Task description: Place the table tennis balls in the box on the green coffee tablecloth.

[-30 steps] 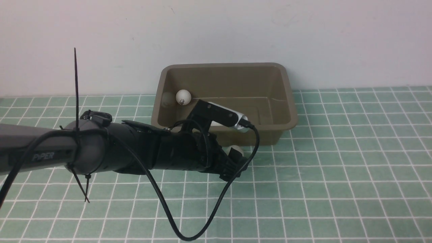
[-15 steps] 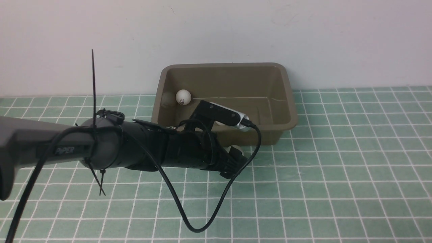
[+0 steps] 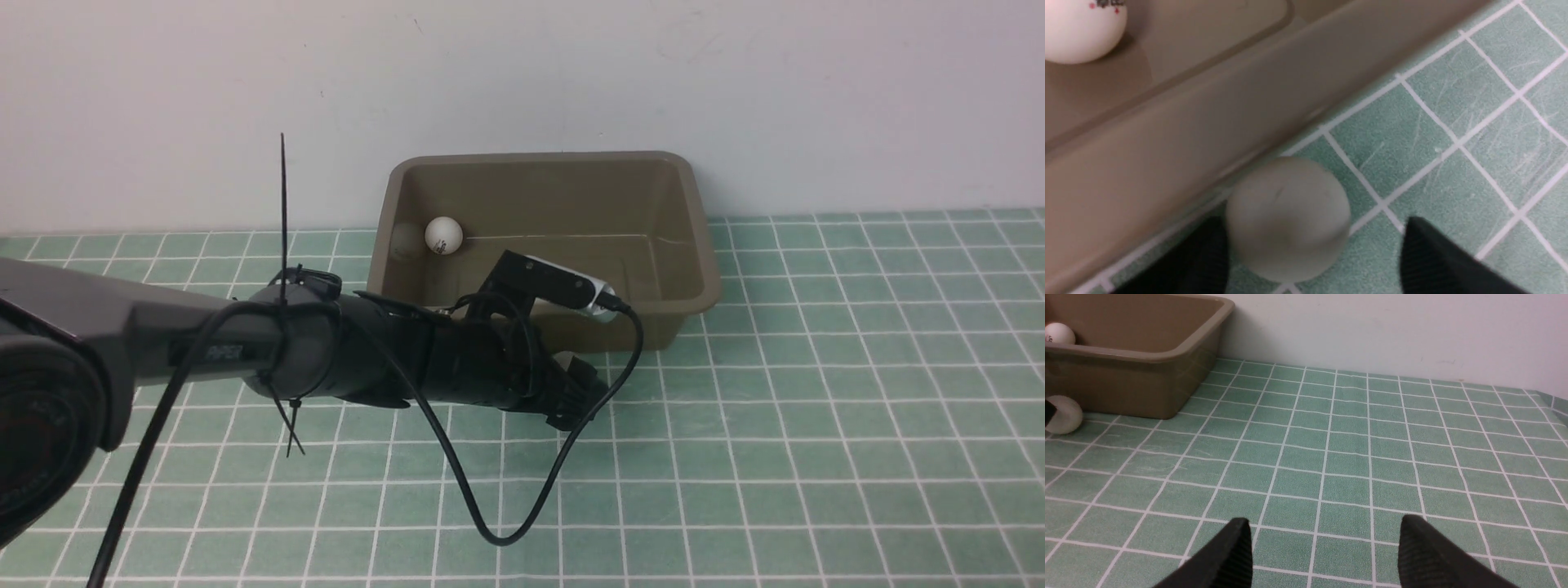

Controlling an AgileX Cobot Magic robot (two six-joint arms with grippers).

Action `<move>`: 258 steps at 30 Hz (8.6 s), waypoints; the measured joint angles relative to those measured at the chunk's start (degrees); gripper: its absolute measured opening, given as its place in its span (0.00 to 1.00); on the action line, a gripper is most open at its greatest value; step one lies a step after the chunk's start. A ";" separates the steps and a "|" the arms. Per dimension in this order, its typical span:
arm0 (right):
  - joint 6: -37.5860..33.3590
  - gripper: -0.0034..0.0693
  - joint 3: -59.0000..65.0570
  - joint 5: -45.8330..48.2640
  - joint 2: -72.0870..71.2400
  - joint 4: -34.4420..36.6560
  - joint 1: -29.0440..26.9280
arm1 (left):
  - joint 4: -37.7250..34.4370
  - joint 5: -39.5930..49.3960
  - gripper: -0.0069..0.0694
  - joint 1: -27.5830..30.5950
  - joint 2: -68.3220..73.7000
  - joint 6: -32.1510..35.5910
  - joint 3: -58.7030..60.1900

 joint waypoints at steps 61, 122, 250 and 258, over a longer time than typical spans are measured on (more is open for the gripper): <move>0.00 0.65 0.00 0.00 0.00 0.00 0.00 | 85.37 15.78 0.09 15.66 -47.58 -70.13 0.11; 2.23 0.65 -26.65 8.60 11.11 20.85 0.00 | 85.93 29.42 0.09 17.20 -58.27 -74.74 0.10; -22.05 0.76 -98.74 18.76 93.87 12.32 0.10 | 82.85 28.87 0.09 17.20 -45.70 -72.10 0.10; -11.99 0.76 -91.15 22.78 82.16 0.20 -0.40 | 82.88 28.87 0.09 17.20 -45.70 -72.10 0.10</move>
